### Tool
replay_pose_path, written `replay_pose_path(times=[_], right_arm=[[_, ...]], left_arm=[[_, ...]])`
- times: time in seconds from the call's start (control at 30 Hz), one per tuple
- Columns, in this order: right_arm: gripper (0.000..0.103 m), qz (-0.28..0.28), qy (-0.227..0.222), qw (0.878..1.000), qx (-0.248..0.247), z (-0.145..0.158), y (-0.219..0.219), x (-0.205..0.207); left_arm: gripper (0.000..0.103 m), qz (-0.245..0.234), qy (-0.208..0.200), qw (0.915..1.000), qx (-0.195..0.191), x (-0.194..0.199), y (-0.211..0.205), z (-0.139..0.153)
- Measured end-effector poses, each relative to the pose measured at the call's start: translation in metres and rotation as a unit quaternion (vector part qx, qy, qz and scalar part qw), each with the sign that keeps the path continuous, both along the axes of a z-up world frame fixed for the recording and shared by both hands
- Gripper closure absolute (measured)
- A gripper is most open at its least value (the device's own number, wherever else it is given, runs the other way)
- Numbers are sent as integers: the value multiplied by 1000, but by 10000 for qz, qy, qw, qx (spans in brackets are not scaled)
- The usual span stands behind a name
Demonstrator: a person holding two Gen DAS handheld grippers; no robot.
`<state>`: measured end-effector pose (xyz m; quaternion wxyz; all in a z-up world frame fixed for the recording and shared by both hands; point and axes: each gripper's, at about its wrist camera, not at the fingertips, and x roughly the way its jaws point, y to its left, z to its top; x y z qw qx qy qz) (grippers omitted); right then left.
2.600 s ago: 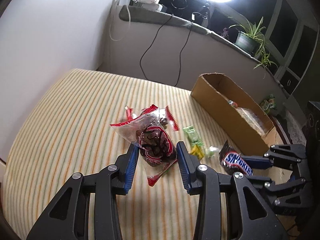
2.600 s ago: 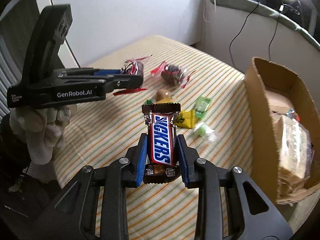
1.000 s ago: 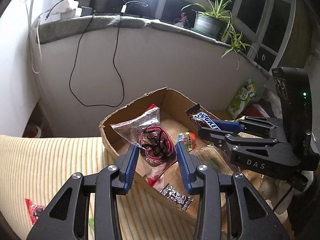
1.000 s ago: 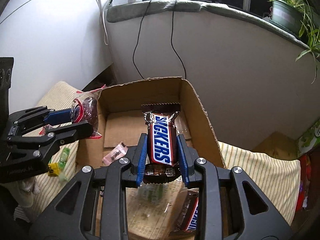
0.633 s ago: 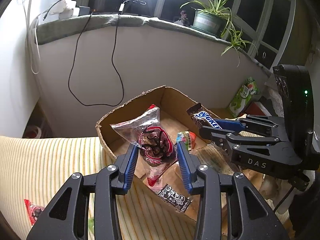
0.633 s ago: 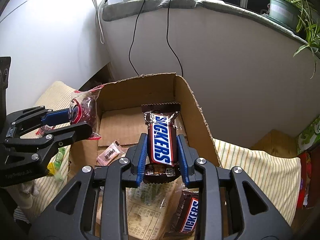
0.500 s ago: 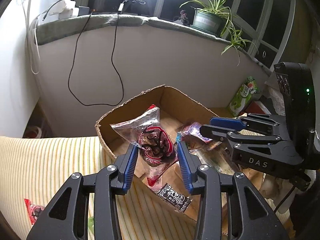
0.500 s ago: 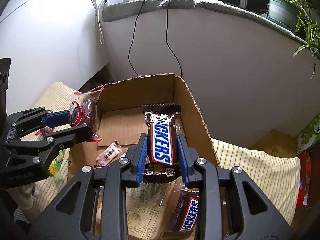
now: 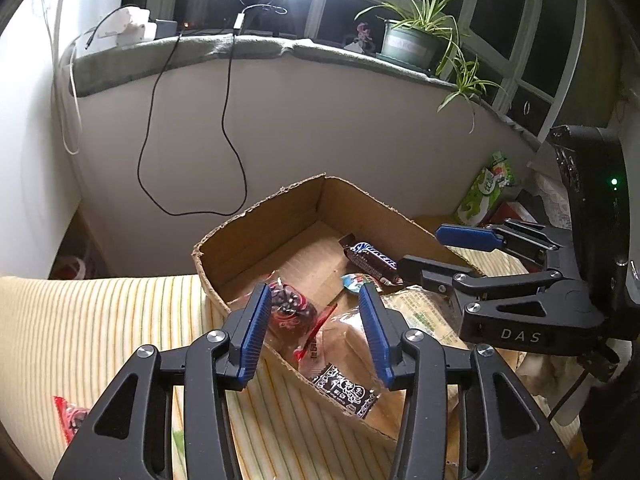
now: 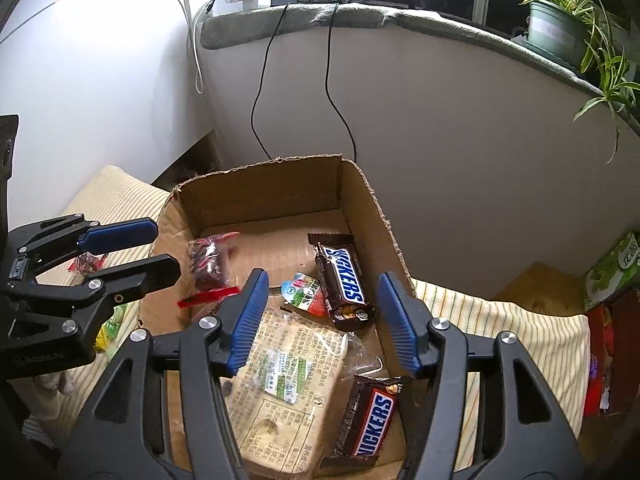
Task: Organize snacks
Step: 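Carry both candies into the cardboard box and open both grippers, then grasp the brown egg snack with the left gripper while the right grasps a clear candy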
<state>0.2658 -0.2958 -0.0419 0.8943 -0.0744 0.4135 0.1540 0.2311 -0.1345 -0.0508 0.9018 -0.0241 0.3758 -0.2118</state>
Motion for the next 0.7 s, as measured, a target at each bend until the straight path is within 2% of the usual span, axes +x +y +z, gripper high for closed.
replay_pose_path(times=[0.37, 0.7], right_arm=[[38, 25, -87, 9999, -79, 4, 6, -19], [38, 106, -421, 9990, 94, 18, 18, -47]], left_arm=[[59, -1, -177, 9998, -25, -19, 7, 15], [59, 124, -314, 9994, -62, -43, 30, 24]])
